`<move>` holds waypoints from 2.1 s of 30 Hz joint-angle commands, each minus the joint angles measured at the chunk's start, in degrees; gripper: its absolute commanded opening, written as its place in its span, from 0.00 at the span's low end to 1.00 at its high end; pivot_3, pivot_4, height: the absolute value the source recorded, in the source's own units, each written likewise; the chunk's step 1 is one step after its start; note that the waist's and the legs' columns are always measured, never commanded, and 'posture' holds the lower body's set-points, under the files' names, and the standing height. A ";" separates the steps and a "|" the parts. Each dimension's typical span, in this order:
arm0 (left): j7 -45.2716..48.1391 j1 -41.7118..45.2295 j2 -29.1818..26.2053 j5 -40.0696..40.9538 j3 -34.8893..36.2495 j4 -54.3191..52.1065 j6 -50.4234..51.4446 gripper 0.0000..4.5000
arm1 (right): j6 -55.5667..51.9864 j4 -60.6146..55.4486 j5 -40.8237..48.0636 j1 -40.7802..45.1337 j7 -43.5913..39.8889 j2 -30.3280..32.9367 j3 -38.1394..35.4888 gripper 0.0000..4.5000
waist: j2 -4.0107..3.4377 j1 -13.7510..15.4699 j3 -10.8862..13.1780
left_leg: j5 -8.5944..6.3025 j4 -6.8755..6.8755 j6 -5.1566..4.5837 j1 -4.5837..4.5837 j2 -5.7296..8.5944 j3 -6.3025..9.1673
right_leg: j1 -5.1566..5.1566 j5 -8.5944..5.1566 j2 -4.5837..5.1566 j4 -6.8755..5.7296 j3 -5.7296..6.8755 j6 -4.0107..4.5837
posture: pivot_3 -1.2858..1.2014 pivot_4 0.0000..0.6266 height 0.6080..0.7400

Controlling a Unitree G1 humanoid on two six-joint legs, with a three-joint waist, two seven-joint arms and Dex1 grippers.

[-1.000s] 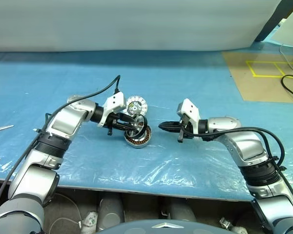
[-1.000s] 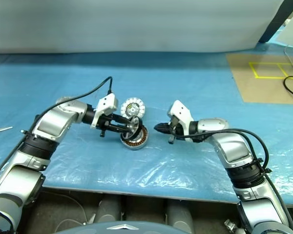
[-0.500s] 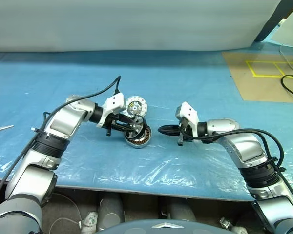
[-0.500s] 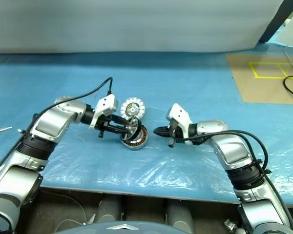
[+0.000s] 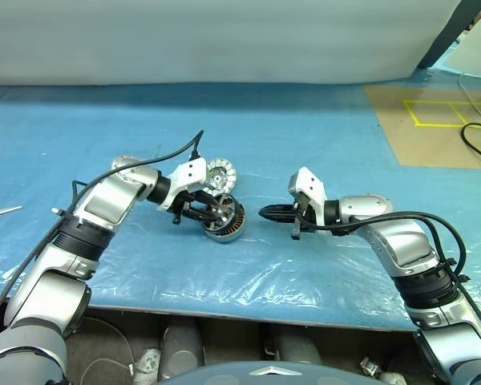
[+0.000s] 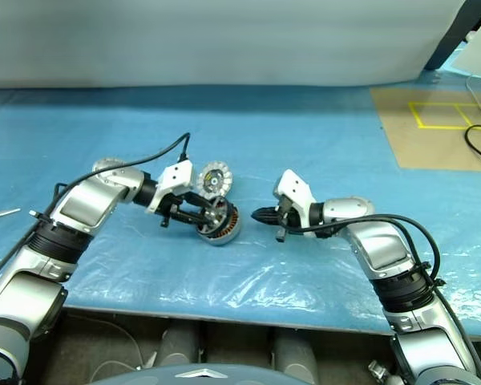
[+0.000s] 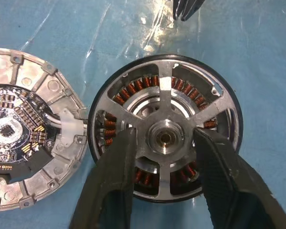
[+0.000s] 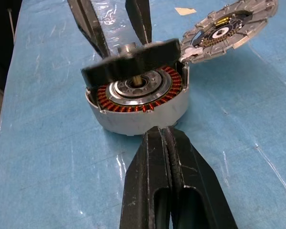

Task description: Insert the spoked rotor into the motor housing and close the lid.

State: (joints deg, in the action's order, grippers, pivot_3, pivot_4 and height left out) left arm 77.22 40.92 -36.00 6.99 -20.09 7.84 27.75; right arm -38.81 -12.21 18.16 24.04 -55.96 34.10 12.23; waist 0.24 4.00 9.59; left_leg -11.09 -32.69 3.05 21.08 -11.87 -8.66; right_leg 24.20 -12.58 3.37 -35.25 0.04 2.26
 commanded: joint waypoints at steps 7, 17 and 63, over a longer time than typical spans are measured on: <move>-1.41 3.66 3.22 6.52 5.88 -0.71 4.30 0.99 | 1.56 -1.44 0.07 0.22 0.87 -0.55 0.09 0.00 | 0.00 0.09 0.00 | 0.00 -0.04 0.00 0.03 0.02 0.00 | 0.00 0.00 0.02 0.00 0.00 0.00 | 0.52 0.24 1.00; -11.75 -3.05 8.17 6.56 6.90 -2.45 3.54 0.99 | 2.39 -0.66 -0.14 0.63 2.45 -1.46 -0.36 0.00 | -0.01 0.03 0.00 | 0.00 -0.04 0.00 0.02 0.02 0.00 | 0.00 0.00 0.01 0.00 -0.02 0.00 | 0.52 0.24 1.00; -23.80 -18.37 11.95 5.12 4.07 -6.13 -1.65 0.00 | 4.31 1.64 -1.05 1.57 3.64 -3.08 -0.30 0.00 | -0.16 -0.11 -0.10 | -0.01 -0.03 -0.02 -0.11 0.01 -0.01 | -0.11 -0.01 0.00 0.05 -0.05 -0.01 | 0.52 0.24 1.00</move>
State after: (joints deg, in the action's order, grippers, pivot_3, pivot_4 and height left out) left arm 52.95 24.55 -24.46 11.58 -14.68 0.82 24.21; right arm -35.45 -9.81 16.92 24.36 -52.36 31.21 12.50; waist 0.08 3.89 9.48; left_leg -11.10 -32.72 3.03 20.96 -11.87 -8.67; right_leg 24.09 -12.59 3.37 -35.19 -0.01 2.25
